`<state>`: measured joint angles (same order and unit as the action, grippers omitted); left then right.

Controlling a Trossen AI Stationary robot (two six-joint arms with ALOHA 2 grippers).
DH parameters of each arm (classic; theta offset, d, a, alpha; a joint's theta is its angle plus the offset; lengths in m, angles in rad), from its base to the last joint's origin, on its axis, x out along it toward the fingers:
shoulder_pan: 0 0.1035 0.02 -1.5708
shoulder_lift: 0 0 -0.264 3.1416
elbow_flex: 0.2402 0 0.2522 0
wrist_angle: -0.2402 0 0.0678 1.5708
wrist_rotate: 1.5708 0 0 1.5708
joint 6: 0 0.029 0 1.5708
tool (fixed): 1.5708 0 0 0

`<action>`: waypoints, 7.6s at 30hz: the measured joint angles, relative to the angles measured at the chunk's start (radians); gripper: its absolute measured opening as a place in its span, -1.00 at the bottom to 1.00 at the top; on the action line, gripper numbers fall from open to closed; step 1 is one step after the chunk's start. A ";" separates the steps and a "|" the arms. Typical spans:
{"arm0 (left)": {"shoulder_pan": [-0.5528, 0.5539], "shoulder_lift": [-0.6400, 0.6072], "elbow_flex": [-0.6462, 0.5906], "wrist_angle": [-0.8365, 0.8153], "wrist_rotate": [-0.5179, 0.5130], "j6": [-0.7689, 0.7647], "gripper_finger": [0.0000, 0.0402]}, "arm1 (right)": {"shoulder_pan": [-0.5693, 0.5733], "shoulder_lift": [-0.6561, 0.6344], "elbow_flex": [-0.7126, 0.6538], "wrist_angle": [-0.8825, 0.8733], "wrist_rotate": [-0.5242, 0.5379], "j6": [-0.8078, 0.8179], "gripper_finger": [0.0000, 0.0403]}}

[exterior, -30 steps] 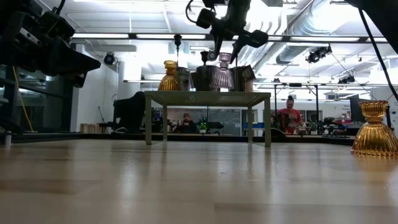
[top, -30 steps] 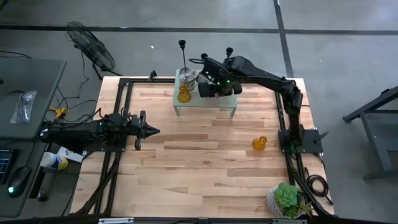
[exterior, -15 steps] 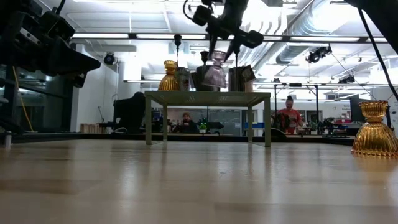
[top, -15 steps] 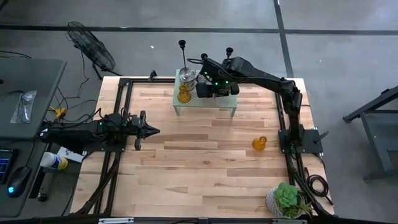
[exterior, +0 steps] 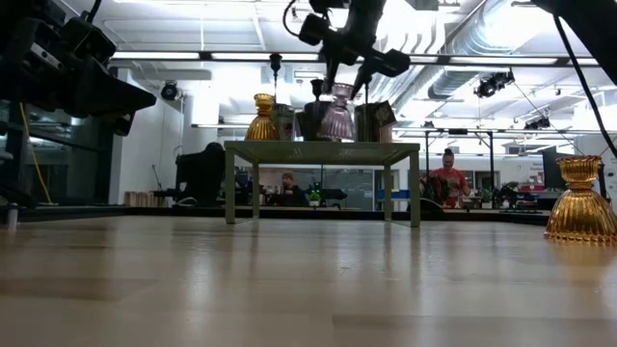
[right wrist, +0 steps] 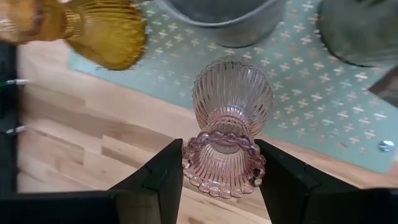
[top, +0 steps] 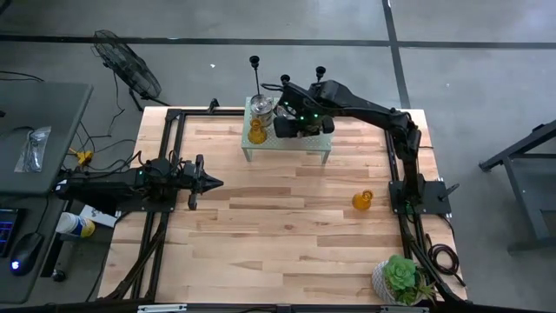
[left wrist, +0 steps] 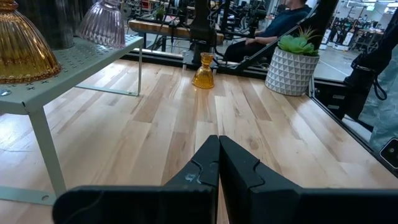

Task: Pick & Place candle stick holders
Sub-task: Put the purple glass candle holder on the shelf, then put the orange candle holder on the shelf

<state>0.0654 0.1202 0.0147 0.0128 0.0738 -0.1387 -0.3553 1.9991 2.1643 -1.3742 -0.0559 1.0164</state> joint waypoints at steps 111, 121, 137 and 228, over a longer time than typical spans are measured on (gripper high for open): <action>0.000 0.000 0.000 0.000 0.000 0.000 -1.00 | 0.167 -0.341 -0.226 -0.196 0.232 0.155 0.22; 0.000 0.000 0.000 0.000 0.000 0.000 -1.00 | 0.321 -0.531 -0.594 -0.197 0.203 0.411 0.22; 0.000 0.000 0.000 0.000 0.000 0.000 -1.00 | 0.729 -0.686 -0.894 -0.157 0.210 0.970 0.22; 0.000 0.000 0.000 0.000 0.000 0.000 -1.00 | 0.926 -0.323 -1.378 0.148 0.826 1.264 0.18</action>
<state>0.0654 0.1204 0.0147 0.0128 0.0738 -0.1387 0.5706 1.6760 0.7868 -1.2266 0.7696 2.2807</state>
